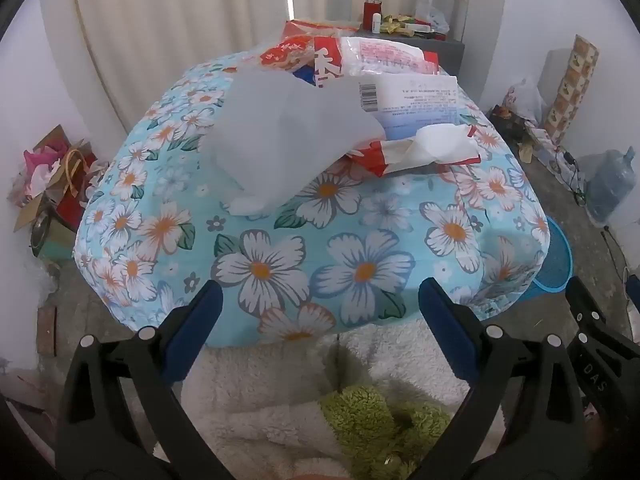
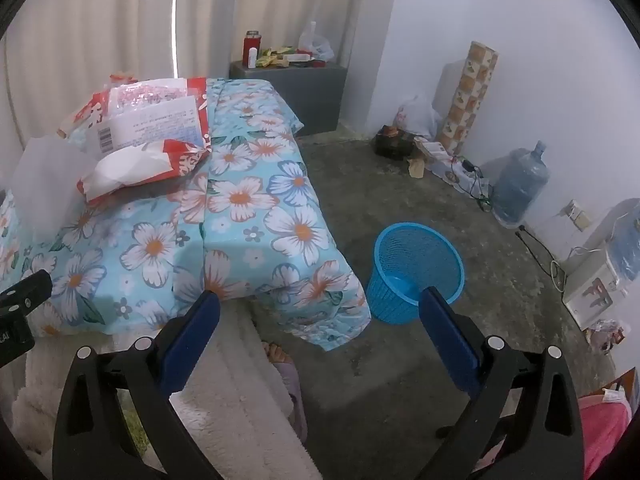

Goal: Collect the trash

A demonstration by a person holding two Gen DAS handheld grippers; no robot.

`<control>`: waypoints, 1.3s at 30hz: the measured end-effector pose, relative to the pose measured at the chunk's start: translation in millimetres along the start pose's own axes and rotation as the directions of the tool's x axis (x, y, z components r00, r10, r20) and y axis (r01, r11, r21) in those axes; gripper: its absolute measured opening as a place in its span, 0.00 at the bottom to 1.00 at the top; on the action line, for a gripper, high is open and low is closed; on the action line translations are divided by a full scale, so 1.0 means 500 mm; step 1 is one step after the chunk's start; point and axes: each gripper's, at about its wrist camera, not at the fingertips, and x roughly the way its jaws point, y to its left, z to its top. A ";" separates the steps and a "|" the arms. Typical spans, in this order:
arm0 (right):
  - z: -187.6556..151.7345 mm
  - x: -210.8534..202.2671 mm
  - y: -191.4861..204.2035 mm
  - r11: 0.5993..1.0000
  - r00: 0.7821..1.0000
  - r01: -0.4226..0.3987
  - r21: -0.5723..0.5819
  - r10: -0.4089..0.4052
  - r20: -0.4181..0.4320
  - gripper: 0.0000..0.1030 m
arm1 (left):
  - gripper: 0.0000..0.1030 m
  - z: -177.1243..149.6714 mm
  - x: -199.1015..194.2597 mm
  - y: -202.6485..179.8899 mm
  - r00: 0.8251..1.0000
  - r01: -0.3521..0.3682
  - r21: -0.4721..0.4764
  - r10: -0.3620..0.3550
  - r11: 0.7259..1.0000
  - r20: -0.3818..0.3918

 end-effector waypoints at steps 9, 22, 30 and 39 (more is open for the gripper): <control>0.003 -0.002 0.001 1.000 1.000 -0.005 0.003 0.005 0.000 0.94 | 0.91 0.000 0.000 0.000 1.000 0.001 -0.001 -0.001 1.000 0.001; 0.005 -0.003 0.001 1.000 1.000 -0.006 0.005 0.006 0.004 0.94 | 0.91 0.002 -0.005 0.016 1.000 -0.004 -0.001 0.004 1.000 0.004; 0.007 -0.005 0.002 1.000 1.000 -0.007 0.007 0.007 0.004 0.94 | 0.91 -0.001 -0.005 0.011 1.000 -0.004 0.002 0.004 1.000 0.004; 0.008 -0.005 0.002 1.000 1.000 -0.007 0.008 0.007 0.006 0.94 | 0.91 -0.001 -0.005 0.010 1.000 -0.007 0.002 0.007 1.000 0.005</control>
